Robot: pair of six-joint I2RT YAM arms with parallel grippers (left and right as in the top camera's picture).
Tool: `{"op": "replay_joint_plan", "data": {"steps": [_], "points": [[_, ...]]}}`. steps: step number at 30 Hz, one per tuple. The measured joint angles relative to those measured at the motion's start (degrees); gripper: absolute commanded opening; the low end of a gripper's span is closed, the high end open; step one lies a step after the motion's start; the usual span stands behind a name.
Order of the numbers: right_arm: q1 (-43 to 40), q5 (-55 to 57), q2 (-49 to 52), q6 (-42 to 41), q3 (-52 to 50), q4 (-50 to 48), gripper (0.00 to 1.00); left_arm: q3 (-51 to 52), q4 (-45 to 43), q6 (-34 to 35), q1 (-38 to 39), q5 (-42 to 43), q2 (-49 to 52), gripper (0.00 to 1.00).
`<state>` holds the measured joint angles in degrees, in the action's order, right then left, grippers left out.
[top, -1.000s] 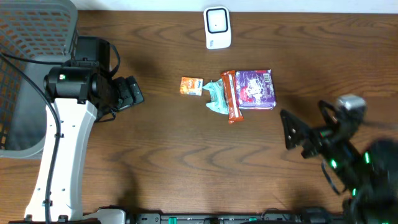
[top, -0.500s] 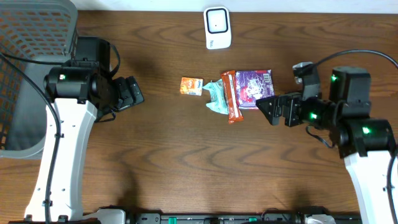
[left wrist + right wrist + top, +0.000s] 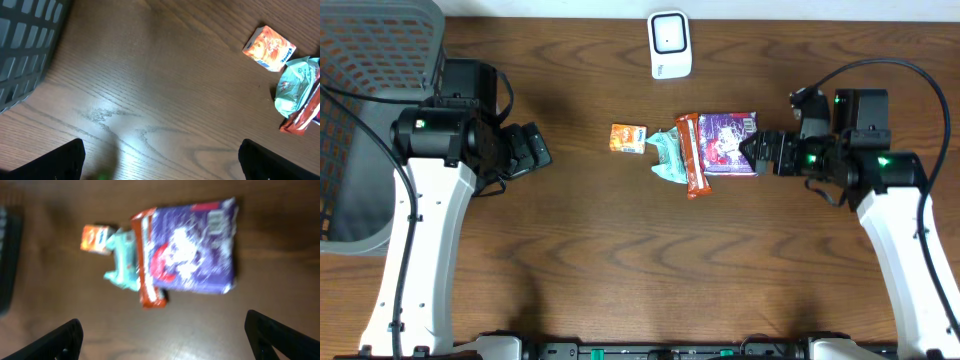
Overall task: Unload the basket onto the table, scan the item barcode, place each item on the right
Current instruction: 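Reach the right gripper to the purple pack and grasp it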
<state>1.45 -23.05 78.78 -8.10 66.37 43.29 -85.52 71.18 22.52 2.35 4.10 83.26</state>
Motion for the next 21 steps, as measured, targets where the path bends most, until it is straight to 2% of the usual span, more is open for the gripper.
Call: {"op": "replay_joint_plan", "data": {"steps": [5, 14, 21], "points": [[-1.62, 0.74, 5.88, -0.68, 0.26, -5.42, 0.99, 0.0, 0.0, 0.0, 0.0, 0.0, 0.0, 0.98], [-3.52, -4.26, 19.06, -0.39, 0.33, -5.22, 0.99, 0.0, 0.0, 0.0, 0.0, 0.02, 0.0, 0.98], [-3.63, -5.7, 20.17, -0.63, 0.33, -7.93, 0.99, 0.0, 0.0, 0.0, 0.0, 0.02, 0.0, 0.98]]}}
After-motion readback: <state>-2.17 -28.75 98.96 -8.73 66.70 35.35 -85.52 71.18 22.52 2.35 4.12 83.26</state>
